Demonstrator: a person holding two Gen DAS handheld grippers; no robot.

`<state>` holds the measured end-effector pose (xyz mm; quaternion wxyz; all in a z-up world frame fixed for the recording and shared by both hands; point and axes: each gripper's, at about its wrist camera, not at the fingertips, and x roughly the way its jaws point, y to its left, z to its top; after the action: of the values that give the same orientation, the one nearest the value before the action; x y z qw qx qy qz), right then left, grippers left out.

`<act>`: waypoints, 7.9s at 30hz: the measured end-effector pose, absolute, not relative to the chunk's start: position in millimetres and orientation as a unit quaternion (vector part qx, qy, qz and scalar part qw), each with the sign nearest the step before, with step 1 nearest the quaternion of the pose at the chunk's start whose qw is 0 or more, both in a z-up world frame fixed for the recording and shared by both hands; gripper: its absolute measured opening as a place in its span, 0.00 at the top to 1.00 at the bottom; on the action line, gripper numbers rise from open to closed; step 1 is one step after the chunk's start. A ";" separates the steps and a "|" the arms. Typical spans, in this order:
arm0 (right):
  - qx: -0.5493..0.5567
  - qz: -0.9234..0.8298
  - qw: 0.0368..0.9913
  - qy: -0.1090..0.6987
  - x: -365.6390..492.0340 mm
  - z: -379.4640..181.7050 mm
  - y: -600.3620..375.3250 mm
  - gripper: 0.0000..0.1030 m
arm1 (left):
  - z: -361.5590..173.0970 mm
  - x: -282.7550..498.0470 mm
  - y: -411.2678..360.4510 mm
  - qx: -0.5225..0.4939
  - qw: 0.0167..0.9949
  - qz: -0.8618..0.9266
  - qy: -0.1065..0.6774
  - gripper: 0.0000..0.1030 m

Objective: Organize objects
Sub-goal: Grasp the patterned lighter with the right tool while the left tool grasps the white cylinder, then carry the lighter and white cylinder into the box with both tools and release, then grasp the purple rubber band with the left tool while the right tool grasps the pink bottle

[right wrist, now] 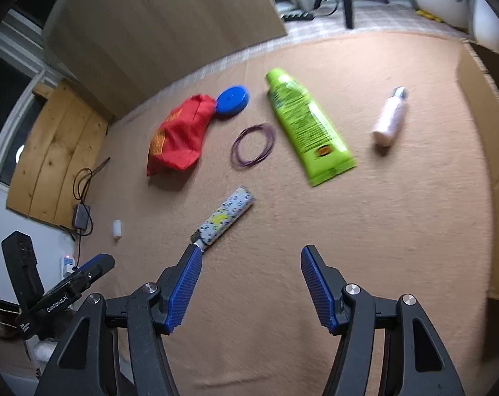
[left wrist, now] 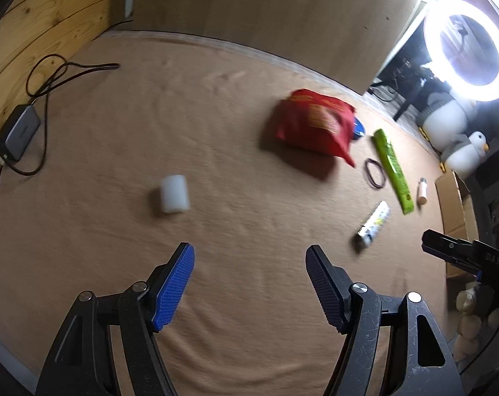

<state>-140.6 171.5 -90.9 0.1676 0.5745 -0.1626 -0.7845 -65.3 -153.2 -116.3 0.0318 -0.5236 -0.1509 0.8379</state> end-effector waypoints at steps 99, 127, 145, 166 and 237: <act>0.484 -0.871 0.044 -0.072 -89.7 -21.4 395.6 0.80 | -57.1 -112.8 254.8 -0.497 0.292 0.817 -0.027 0.85; 0.504 -0.857 0.029 -0.103 -131.9 -58.1 484.2 0.77 | -91.5 -171.2 368.8 -0.515 0.287 0.808 -0.007 0.73; 0.498 -0.856 0.046 -0.128 -114.4 -47.9 444.6 0.77 | -86.4 -169.2 230.4 -0.515 0.198 0.833 -0.033 0.73; 0.510 -0.844 0.111 -0.121 -95.3 -45.0 352.7 0.73 | -146.9 -240.5 79.1 -0.568 0.053 0.821 -0.026 0.73; 0.606 -0.789 0.068 -0.078 -272.6 -121.0 278.8 0.53 | -161.0 -132.4 82.0 -0.567 0.124 0.814 0.025 0.32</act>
<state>-272.6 278.8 -121.0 0.0676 0.6059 -0.0778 -0.7888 -132.4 82.0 -161.0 0.1240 -0.5667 0.0252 0.8141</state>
